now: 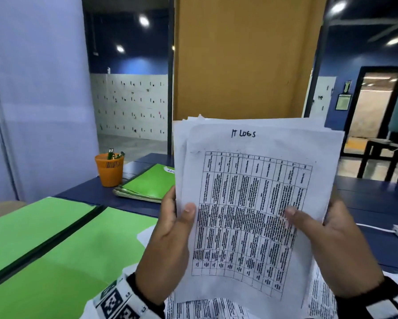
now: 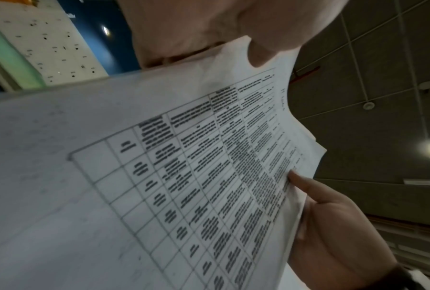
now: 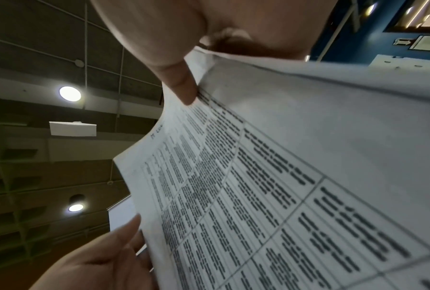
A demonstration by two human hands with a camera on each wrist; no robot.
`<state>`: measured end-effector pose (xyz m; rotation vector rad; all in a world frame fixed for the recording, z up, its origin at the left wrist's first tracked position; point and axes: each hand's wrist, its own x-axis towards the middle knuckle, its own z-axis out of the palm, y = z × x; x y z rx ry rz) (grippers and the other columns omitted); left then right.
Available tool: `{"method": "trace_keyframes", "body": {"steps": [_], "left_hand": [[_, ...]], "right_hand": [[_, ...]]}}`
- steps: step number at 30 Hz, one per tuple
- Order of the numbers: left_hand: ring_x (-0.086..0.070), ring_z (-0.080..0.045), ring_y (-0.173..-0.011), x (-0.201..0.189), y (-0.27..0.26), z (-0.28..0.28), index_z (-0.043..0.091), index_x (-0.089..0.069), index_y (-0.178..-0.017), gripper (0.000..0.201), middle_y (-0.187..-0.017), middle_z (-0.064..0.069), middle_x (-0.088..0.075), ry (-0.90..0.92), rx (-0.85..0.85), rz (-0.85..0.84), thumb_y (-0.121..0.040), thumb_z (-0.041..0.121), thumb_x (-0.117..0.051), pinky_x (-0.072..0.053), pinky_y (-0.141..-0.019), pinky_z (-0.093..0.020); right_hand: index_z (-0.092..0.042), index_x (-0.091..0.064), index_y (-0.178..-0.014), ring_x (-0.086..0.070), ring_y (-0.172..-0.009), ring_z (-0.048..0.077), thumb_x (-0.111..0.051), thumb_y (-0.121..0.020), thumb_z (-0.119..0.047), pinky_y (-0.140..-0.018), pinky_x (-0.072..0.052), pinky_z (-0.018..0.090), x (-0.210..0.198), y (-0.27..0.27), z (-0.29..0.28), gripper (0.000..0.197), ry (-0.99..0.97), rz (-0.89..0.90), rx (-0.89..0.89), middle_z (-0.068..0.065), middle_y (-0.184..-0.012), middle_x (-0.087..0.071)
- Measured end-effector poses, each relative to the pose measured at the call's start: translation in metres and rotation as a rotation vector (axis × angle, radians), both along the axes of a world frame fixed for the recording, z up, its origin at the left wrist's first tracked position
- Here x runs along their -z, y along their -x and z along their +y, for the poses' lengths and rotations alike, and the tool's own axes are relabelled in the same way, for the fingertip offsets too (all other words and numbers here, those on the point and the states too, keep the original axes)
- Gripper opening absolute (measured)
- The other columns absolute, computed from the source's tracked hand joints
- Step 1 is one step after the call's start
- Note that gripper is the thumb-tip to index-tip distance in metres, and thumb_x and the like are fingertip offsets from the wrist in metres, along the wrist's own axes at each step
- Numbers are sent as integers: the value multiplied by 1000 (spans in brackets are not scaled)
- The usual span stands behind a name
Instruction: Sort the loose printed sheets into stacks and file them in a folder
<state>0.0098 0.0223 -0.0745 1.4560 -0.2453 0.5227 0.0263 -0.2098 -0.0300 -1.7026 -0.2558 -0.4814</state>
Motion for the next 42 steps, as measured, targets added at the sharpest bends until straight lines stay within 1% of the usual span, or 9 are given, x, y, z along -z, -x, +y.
{"method": "trace_keyframes", "body": {"steps": [9,13,16,20,23,26,31,35,42], "left_hand": [[-55,8,-128,-37,-1,-9,37,-24,-157,73,-136,27,-62,-87,24,-71,-102,-3,-49,-42,-110,-18],[-56,0,-131,-40,-1,-6,30,-38,-153,56,-138,19,-64,-88,3,-95,-105,1,-42,-37,-121,-38],[-61,-10,-128,-43,-2,-5,30,-40,-152,58,-139,8,-64,-119,-98,-163,-103,0,-49,-45,-114,-45],[-71,-9,-106,-59,-3,3,41,-35,-133,70,-138,7,-55,-91,-280,-447,-95,-14,-56,-57,-89,-24],[-67,-3,-104,-70,-2,13,37,-40,-106,59,-134,0,-47,-169,-351,-639,-95,-20,-50,-55,-86,-21],[-53,-24,-130,-74,-4,25,48,-55,-95,50,-127,-2,-50,-379,-454,-703,-99,-2,-51,-53,-97,-44],[-64,-26,-104,-79,-1,29,33,-66,-108,38,-120,-9,-60,-317,-307,-693,-103,1,-47,-58,-84,-38],[-67,-9,-79,-83,0,33,22,-56,-113,42,-100,8,-70,-307,-172,-614,-99,-17,-48,-55,-72,-26],[-53,-23,-135,-83,0,45,31,-69,-112,42,-131,-7,-48,-473,-76,-583,-83,3,-59,-50,-103,-25]], "right_hand": [[-37,-32,-139,-60,-113,-4,-57,-94,-15,-104,-45,37,-9,7,-3,56,81,-139,-79,-25,-123,-62],[-39,-34,-138,-57,-118,-3,-54,-96,-2,-107,-42,36,-12,3,-11,60,144,-120,-122,-23,-125,-62],[-41,-40,-130,-59,-107,-12,-57,-94,0,-98,-43,18,-12,2,-11,57,199,-115,-108,-32,-116,-63],[-37,-40,-130,-57,-96,-21,-58,-93,1,-73,-37,-7,-10,1,-8,56,205,-122,-42,-28,-107,-66],[-37,-34,-139,-51,-101,-26,-58,-94,-4,-83,-38,5,-9,3,-6,60,184,-114,-34,-28,-121,-58],[-39,-36,-136,-49,-103,-25,-59,-94,-6,-93,-37,19,-8,1,-6,58,178,-107,-15,-28,-123,-56],[-40,-37,-133,-49,-101,-27,-58,-95,-5,-78,-35,-5,-6,-2,-7,56,217,-126,-21,-35,-118,-55],[-37,-38,-133,-55,-103,-14,-58,-95,-9,-89,-40,15,-5,-1,-8,51,222,-120,-16,-32,-116,-59],[-35,-41,-127,-55,-101,-18,-57,-95,-2,-80,-37,2,-6,-1,-8,49,227,-126,-27,-26,-114,-63]]}}
